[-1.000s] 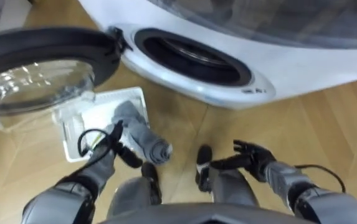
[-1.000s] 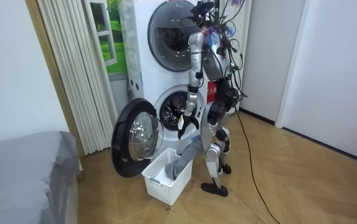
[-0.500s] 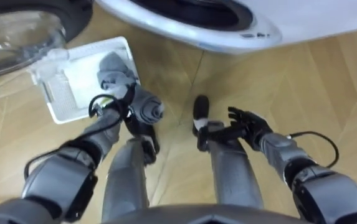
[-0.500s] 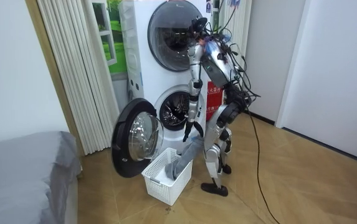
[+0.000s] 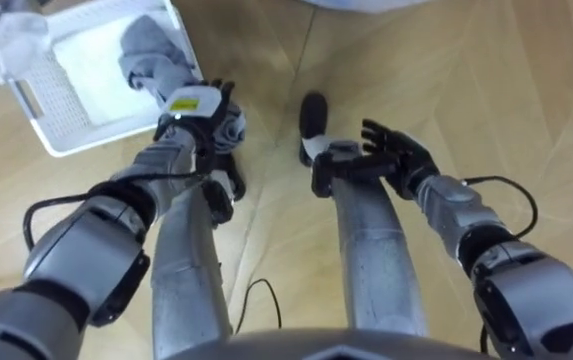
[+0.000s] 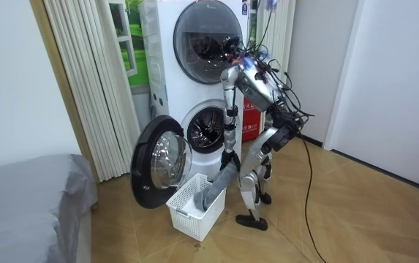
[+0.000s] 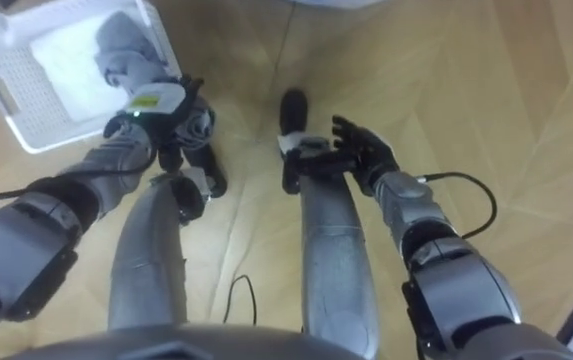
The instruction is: Put towel into washing machine
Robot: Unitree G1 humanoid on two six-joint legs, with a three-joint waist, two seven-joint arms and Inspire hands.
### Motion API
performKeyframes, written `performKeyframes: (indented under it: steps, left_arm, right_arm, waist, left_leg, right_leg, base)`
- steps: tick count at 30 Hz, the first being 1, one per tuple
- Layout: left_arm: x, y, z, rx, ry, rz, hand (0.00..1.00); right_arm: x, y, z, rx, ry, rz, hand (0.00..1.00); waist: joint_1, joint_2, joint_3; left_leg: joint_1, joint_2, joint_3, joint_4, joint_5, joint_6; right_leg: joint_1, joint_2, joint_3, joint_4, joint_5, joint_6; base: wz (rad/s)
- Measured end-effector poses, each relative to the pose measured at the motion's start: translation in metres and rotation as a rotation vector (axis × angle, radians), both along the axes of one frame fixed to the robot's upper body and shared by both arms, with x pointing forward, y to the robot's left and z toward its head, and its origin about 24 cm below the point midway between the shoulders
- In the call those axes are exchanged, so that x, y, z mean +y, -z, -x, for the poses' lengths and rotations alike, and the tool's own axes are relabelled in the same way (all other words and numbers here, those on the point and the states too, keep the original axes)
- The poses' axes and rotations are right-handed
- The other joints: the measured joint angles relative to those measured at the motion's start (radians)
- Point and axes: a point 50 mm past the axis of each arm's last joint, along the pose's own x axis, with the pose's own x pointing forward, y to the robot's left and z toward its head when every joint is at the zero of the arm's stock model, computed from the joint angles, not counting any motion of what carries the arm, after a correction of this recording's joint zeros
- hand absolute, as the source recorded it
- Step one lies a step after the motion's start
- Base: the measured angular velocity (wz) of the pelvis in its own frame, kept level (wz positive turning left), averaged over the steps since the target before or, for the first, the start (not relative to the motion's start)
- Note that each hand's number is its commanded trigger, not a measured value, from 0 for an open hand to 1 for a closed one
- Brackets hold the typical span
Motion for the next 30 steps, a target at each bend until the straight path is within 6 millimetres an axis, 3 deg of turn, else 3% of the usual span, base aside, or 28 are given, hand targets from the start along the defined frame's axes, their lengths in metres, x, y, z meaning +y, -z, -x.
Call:
performKeyframes:
  steps: [1, 2, 3, 4, 19, 25, 30]
  left_arm:
    - [-0.002, -0.002, -0.002, -0.012, 0.017, -0.013, 0.29]
    - [-0.002, -0.006, -0.005, -0.029, 0.025, -0.019, 0.69]
    - [-0.003, -0.007, -0.006, -0.035, 0.031, -0.024, 0.8]
    - [-0.003, -0.01, -0.008, -0.048, 0.043, -0.033, 1.0]
    - [0.005, -0.017, -0.016, -0.031, 0.118, -0.158, 1.0]
    - [0.007, -0.018, -0.017, 0.007, 0.125, -0.189, 1.0]
    - [0.008, -0.018, -0.017, 0.029, 0.147, -0.226, 1.0]
  right_arm:
    - [-0.002, -0.002, -0.002, -0.009, 0.02, -0.016, 0.0]
    - [-0.003, -0.003, -0.004, -0.014, 0.033, -0.025, 0.0]
    - [-0.003, -0.004, -0.004, -0.015, 0.038, -0.03, 0.0]
    - [-0.003, -0.005, -0.005, -0.018, 0.044, -0.038, 0.0]
    - [0.002, -0.012, -0.015, -0.029, 0.009, -0.07, 0.0]
    - [0.002, -0.016, -0.019, -0.041, 0.006, -0.071, 0.0]
    - [0.001, -0.016, -0.02, -0.045, 0.019, -0.078, 0.0]
  waist:
    - [0.0, 0.0, 0.0]
    - [-0.003, 0.0, 0.0]
    - [-0.005, 0.0, 0.0]
    - [-0.009, 0.0, 0.0]
    - [-0.024, 0.0, 0.0007]
    - [-0.025, -0.004, 0.0096]
    - [-0.032, -0.004, 0.0108]
  left_leg:
    - [-0.021, 0.005, 0.0, 0.016, -0.005, 0.003]
    - [-0.04, 0.009, -0.001, 0.031, -0.009, 0.006]
    - [-0.047, 0.009, -0.003, 0.037, -0.011, 0.007]
    - [-0.062, 0.009, -0.004, 0.045, -0.013, 0.01]
    - [-0.105, 0.01, -0.009, 0.07, -0.028, 0.02]
    - [-0.105, 0.011, -0.006, 0.068, -0.034, 0.021]
    - [-0.107, 0.011, -0.006, 0.069, -0.037, 0.022]
  right_leg:
    - [-0.017, 0.0, -0.002, 0.009, -0.001, 0.001]
    - [-0.031, 0.001, -0.004, 0.015, -0.001, 0.001]
    - [-0.038, 0.0, -0.004, 0.02, -0.002, 0.002]
    - [-0.05, -0.001, -0.003, 0.026, -0.004, 0.004]
    - [-0.079, -0.013, -0.02, 0.037, -0.01, 0.01]
    - [-0.085, -0.013, -0.016, 0.036, -0.013, 0.013]
    - [-0.086, -0.016, -0.018, 0.037, -0.017, 0.015]
  base:
    - [-0.04]
    - [0.0]
    - [0.0]
    - [0.0]
    - [0.0]
    - [-0.01]
    - [0.0]
